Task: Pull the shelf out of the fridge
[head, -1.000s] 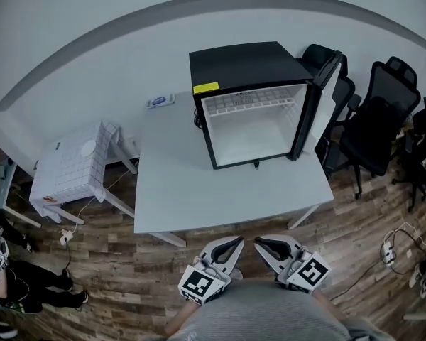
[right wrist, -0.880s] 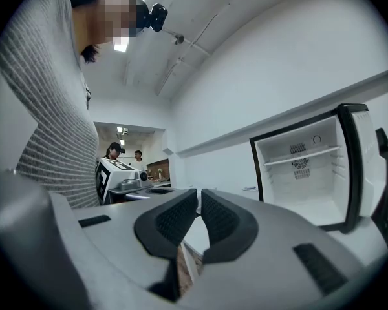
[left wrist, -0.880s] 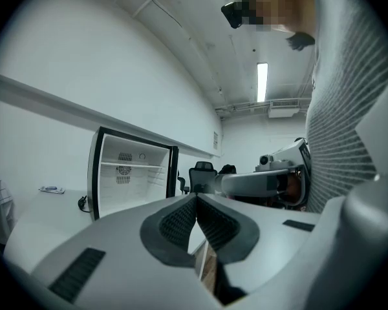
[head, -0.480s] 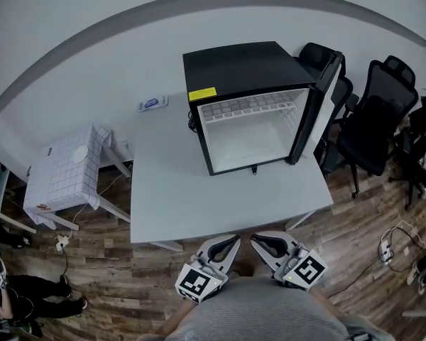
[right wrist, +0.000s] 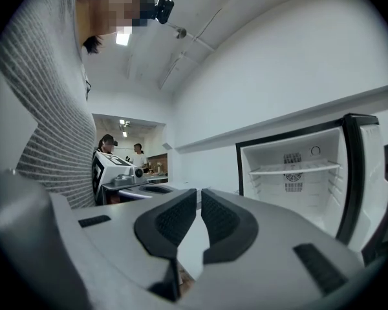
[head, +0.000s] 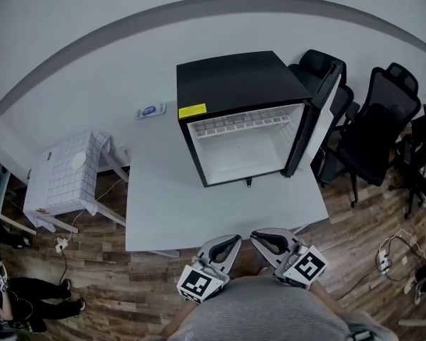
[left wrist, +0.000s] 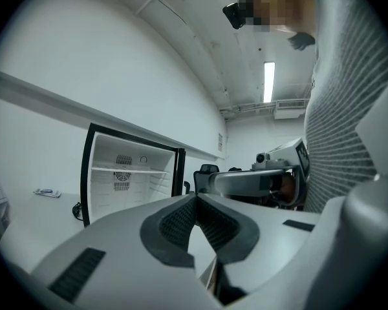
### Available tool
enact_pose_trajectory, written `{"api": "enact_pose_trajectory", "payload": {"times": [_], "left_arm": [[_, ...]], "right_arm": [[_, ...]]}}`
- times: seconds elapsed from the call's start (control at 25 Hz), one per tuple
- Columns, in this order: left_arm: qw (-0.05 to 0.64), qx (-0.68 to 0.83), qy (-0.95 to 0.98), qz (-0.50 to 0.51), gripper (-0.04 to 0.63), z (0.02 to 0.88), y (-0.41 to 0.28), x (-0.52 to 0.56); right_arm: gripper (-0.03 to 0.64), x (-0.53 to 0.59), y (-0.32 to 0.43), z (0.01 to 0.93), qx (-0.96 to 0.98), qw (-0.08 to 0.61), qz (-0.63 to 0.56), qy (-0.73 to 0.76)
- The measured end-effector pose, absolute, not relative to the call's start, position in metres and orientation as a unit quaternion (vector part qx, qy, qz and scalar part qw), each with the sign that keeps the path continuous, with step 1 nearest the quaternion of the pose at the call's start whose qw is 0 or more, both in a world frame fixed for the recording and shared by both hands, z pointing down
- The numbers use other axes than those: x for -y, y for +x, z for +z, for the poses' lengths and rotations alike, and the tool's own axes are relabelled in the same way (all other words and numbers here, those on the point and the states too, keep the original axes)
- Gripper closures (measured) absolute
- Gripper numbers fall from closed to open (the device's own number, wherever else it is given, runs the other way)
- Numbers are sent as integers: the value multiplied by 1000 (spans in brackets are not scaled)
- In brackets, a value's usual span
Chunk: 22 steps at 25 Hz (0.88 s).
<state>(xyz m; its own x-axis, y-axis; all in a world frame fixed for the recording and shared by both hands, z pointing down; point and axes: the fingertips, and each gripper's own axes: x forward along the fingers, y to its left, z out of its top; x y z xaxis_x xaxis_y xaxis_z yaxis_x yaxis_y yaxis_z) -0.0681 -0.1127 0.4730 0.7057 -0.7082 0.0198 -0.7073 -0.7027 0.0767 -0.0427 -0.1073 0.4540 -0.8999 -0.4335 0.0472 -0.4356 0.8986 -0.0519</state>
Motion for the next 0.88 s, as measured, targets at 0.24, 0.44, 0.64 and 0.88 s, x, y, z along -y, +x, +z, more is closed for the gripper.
{"api": "enact_pose_trajectory", "payload": {"times": [0.24, 0.44, 0.64, 0.88], "left_arm": [[46, 396, 917, -5, 584, 474, -61, 127], [50, 404, 913, -3, 584, 478, -60, 134], [60, 409, 911, 4, 584, 484, -59, 134], [84, 411, 908, 23, 584, 498, -67, 140]], "right_arm": [[603, 165, -15, 474, 956, 47, 62, 284], [603, 211, -12, 472, 943, 129, -39, 305], [600, 254, -19, 470, 922, 165, -148, 316], [513, 289, -29, 469, 902, 202, -217, 313]]}}
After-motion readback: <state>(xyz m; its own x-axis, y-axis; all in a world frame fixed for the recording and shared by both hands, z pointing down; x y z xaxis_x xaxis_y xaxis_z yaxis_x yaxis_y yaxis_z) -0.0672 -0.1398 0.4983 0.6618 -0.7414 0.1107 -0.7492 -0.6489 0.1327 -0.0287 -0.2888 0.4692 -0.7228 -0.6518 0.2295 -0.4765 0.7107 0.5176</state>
